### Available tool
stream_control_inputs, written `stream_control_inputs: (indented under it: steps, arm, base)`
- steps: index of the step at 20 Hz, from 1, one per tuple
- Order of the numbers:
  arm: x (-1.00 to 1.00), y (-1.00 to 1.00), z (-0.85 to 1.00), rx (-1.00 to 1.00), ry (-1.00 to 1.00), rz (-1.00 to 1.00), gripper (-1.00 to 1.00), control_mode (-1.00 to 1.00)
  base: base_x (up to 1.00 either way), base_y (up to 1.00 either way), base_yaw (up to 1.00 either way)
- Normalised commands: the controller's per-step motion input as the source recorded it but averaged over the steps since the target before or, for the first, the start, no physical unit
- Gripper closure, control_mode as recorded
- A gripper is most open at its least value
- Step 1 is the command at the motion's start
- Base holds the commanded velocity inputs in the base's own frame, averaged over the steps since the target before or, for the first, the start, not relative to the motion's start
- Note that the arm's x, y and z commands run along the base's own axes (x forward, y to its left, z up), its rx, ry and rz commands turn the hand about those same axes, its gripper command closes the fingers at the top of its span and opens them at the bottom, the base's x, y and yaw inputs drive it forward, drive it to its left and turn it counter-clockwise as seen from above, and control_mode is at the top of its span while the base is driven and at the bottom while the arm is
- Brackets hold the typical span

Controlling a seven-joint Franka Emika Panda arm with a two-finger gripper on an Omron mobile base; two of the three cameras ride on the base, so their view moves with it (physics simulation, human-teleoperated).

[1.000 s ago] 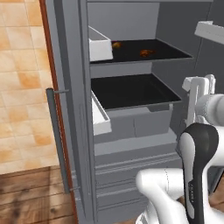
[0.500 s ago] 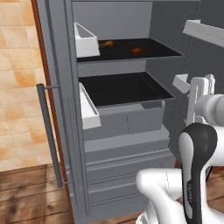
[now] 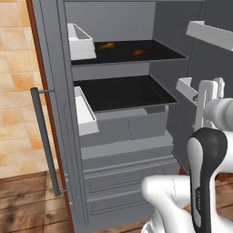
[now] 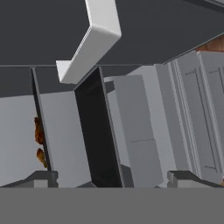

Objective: Place the chicken drumstick on the counter behind the older chicken drumstick on the same shelf of the fridge to maintain FIFO order. Close the fridge door when finished.

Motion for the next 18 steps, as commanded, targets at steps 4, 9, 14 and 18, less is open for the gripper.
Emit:
stream_control_inputs:
  steps: [4,9,14,18]
  arm:
    - [0.0,0.0,0.0,0.0,0.0,0.0,-1.0,1.0]
    - [0.0,0.0,-0.05,0.0,0.0,0.0,-1.0,-1.0]
    - [-0.29,-0.72,-0.04,0.08,-0.04,0.0,-1.0,-1.0]
    - [-0.51,-1.0,0.0,0.13,-0.08,-0.02,-1.0,-1.0]
  base:
    - [0.0,0.0,0.0]
    - [0.0,0.0,0.0]
    - [0.0,0.0,0.0]
    - [0.0,0.0,0.0]
